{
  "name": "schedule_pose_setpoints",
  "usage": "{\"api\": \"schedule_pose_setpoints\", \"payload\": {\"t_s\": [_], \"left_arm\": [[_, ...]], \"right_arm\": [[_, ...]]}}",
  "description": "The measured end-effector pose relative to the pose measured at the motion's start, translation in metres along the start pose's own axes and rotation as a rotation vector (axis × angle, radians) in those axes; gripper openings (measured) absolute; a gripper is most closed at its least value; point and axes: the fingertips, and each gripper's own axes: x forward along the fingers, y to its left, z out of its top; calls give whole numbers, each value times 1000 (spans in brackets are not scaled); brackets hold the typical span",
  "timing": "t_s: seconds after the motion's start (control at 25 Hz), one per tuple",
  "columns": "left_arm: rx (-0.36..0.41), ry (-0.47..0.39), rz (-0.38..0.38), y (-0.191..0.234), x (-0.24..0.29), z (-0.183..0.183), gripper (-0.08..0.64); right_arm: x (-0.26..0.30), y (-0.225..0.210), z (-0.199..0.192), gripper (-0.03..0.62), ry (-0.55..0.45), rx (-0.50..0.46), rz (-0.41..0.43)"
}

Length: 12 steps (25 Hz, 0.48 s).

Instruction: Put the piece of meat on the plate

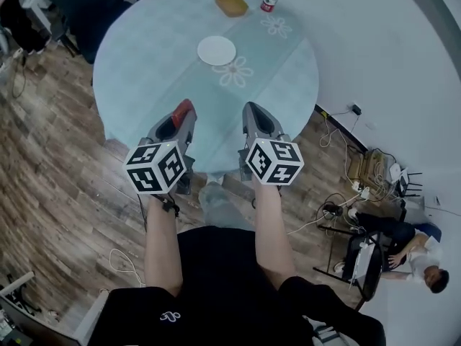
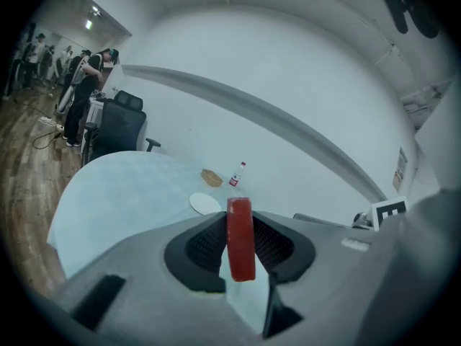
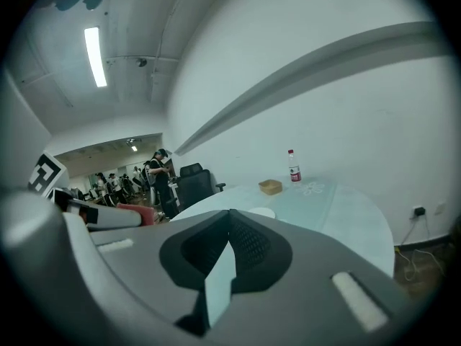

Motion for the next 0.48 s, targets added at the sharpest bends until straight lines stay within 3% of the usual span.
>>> {"api": "schedule_pose_setpoints", "payload": {"t_s": [0.24,0.48], "left_arm": [[12,58,48,9,75,21,92],[17,125,18,-11,128,11,92]], "right_arm": [[52,-70,34,9,-27,63,-24],[74,-119,37,9,-20,119,-44]]}}
